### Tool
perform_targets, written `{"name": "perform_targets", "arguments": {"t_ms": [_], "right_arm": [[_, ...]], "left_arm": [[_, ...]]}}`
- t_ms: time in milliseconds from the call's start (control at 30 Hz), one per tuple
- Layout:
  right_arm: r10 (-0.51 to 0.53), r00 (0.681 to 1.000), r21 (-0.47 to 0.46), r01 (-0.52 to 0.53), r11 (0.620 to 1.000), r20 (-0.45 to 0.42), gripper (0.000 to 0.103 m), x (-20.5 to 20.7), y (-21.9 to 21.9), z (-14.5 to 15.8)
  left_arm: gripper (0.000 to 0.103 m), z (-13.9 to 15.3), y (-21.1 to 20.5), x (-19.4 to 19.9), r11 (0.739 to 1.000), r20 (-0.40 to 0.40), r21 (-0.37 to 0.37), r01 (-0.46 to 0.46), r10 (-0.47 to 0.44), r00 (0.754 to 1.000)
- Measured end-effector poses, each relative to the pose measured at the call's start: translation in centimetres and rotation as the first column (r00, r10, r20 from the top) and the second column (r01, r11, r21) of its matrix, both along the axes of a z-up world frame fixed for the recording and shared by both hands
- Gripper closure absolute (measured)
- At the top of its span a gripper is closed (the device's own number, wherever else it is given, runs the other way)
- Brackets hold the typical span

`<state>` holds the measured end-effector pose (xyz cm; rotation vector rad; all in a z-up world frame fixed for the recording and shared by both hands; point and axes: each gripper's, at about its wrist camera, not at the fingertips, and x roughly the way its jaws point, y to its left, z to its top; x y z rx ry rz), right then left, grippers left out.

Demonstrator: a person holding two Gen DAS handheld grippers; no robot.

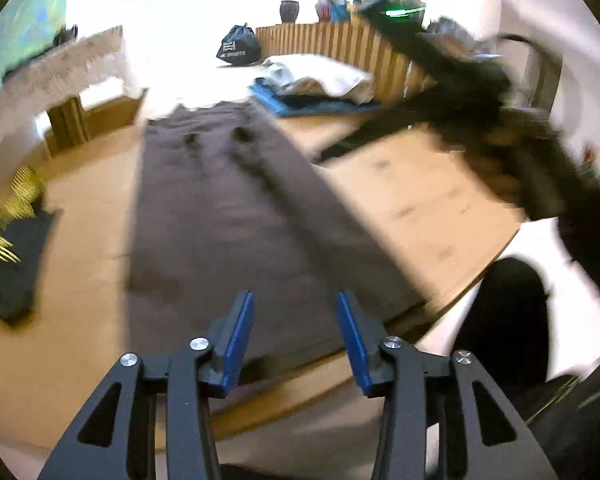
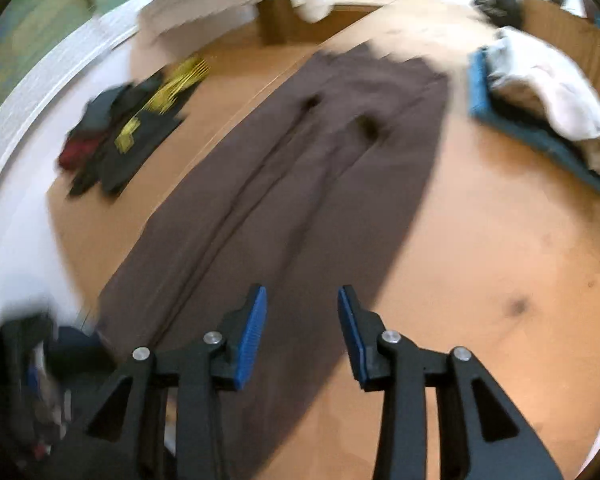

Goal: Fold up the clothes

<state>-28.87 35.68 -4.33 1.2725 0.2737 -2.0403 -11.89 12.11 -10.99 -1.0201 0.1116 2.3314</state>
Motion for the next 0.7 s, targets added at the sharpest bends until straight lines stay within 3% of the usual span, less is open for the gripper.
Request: {"name": "perform_targets", "arguments": {"t_ms": [67, 133, 233, 433, 567, 700], "right_arm": [[-0.008, 0.999, 0.0, 0.008, 1.0, 0.033, 0.062, -1.8, -0.3, -0.2], [-0.011, 0.999, 0.033, 0.01, 0.999, 0.037, 0.062, -2.8, -0.9, -0.4], [0.008, 1.0, 0.085, -0.009, 0.996, 0.007, 0.062, -3.4, -2.2, -0.4], [0.003, 1.0, 0.145, -0.001, 0.989, -0.013, 0.061, -5.8, -4.9, 0.4], [0.016, 1.0, 0.222, -0.021, 0.975, 0.025, 0.06, -7.3, -8.2, -0.7], [0.012, 0.996, 0.329, -0.04, 0.943, 0.088, 0.06, -7.7, -10.2, -3.0]], "left_arm": [[0.056, -0.6, 1.7, -0.3, 1.0, 0.019, 0.017, 0.01, -0.01, 1.0], [0.056, -1.7, 3.3, -0.7, 1.0, 0.035, -0.024, -0.018, 0.019, 0.999], [0.056, -3.4, 4.4, -1.8, 0.998, 0.125, -0.05, -0.042, 0.048, 0.991], [0.055, -4.8, 7.1, -1.3, 0.989, 0.094, -0.144, -0.015, 0.029, 0.995], [0.071, -4.7, 7.7, -0.6, 0.989, 0.066, -0.147, 0.027, -0.018, 0.998], [0.076, -4.9, 7.6, -0.5, 0.991, 0.059, -0.126, 0.034, -0.027, 0.998]]}}
